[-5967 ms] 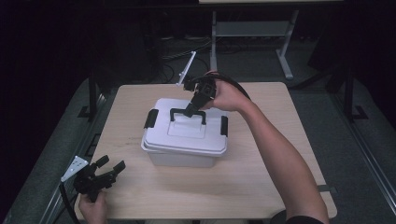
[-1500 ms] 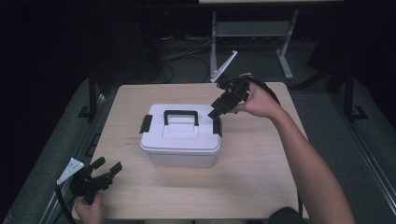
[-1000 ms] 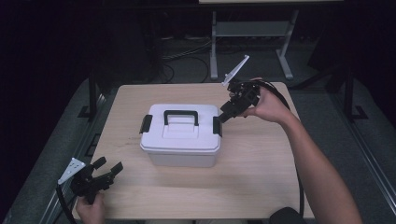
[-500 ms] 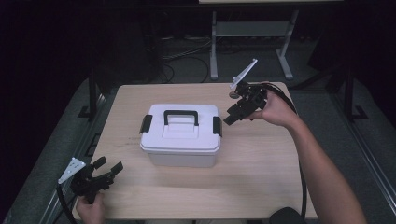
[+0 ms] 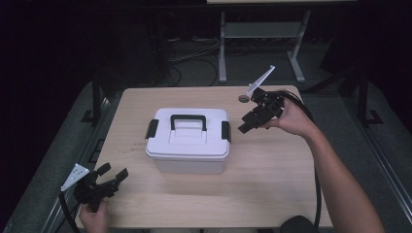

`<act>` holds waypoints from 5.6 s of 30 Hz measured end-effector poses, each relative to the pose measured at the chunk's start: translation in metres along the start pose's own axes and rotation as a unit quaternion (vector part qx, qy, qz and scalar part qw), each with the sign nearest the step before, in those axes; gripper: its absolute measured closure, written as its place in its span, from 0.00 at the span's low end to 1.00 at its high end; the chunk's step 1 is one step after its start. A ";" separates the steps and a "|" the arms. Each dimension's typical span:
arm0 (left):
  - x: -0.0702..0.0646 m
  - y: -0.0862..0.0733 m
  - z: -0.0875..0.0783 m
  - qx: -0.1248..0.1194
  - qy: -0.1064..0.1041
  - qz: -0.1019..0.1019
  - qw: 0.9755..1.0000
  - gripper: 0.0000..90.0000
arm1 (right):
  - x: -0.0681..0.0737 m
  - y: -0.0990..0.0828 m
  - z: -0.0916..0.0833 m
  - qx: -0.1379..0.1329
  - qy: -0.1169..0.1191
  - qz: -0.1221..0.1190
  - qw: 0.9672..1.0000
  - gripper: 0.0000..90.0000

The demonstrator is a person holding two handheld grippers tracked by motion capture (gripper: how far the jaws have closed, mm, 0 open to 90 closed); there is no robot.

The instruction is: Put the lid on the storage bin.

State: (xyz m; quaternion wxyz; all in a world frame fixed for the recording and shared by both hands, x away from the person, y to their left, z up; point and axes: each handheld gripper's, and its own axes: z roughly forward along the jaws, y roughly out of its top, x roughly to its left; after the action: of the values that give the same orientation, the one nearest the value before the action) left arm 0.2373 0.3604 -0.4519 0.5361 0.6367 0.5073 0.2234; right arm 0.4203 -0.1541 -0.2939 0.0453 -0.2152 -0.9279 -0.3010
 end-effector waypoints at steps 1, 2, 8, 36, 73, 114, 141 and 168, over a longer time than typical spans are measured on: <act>0.000 0.000 0.000 0.000 0.000 0.000 1.000 0.15 | 0.000 -0.001 0.000 0.000 0.000 0.003 1.000 0.50; 0.000 0.000 0.000 0.000 0.000 0.001 1.000 0.15 | -0.001 -0.003 0.001 0.001 0.000 0.001 1.000 0.50; -0.001 0.000 0.000 0.002 0.001 0.002 1.000 0.15 | -0.002 -0.010 0.005 0.002 0.004 0.007 1.000 0.50; -0.003 0.000 0.002 0.003 -0.001 0.005 1.000 0.15 | -0.009 -0.044 0.008 -0.003 0.007 0.036 0.999 0.50; -0.005 0.001 0.004 0.006 -0.004 0.007 1.000 0.15 | -0.011 -0.073 0.026 0.009 0.017 0.058 0.998 0.50; -0.005 0.001 0.007 0.007 -0.006 0.008 1.000 0.15 | -0.009 -0.083 0.034 0.012 0.028 0.065 0.997 0.51; -0.005 0.002 0.008 0.008 -0.008 0.010 1.000 0.15 | -0.007 -0.121 0.028 -0.006 0.030 0.088 0.996 0.49; -0.006 0.002 0.009 0.010 -0.008 0.009 1.000 0.15 | -0.002 -0.172 0.030 -0.023 0.031 0.126 0.991 0.45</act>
State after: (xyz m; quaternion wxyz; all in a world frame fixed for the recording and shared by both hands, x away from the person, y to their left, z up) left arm 0.2430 0.3517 -0.4517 0.5320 0.6481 0.4993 0.2182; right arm 0.3503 -0.2628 -0.4119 0.1071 -0.3220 -0.8843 -0.3208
